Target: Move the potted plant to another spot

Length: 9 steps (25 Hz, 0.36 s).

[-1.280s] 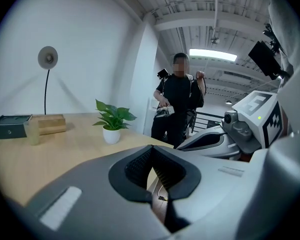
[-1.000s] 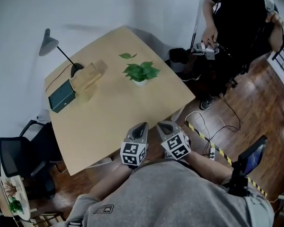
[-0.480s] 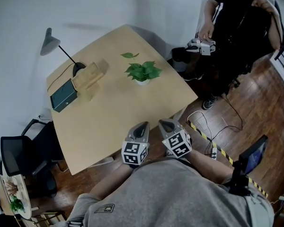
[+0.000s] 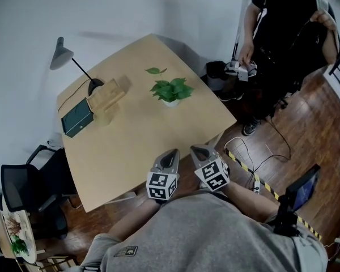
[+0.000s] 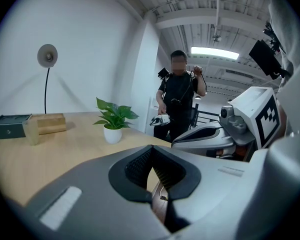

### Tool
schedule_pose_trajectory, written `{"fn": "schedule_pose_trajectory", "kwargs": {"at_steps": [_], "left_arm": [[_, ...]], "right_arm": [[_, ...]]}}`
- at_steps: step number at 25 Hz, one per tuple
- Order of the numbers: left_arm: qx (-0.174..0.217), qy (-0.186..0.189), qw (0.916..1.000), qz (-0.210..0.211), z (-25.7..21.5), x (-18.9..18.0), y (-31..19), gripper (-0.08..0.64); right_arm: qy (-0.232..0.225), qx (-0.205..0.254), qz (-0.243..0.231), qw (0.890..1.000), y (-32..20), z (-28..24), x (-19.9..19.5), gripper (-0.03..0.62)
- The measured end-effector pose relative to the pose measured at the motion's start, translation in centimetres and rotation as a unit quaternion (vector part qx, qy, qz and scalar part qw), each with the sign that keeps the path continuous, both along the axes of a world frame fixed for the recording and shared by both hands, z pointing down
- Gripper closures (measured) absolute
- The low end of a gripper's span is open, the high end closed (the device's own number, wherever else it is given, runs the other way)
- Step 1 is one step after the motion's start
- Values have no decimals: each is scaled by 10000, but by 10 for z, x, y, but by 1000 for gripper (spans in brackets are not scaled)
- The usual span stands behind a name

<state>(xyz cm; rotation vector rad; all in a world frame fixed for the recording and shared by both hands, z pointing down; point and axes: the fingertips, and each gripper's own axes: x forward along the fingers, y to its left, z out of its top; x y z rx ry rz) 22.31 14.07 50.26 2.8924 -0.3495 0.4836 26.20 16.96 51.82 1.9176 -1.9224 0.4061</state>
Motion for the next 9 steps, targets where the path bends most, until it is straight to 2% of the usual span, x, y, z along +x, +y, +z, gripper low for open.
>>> {"fn": "schedule_pose_trajectory", "kwargs": {"at_steps": [9], "left_arm": [[-23,-12,10000,-72,1,3,2,560]], "right_arm": [[-9,15,-63,10000,1,-1,3,586]]}}
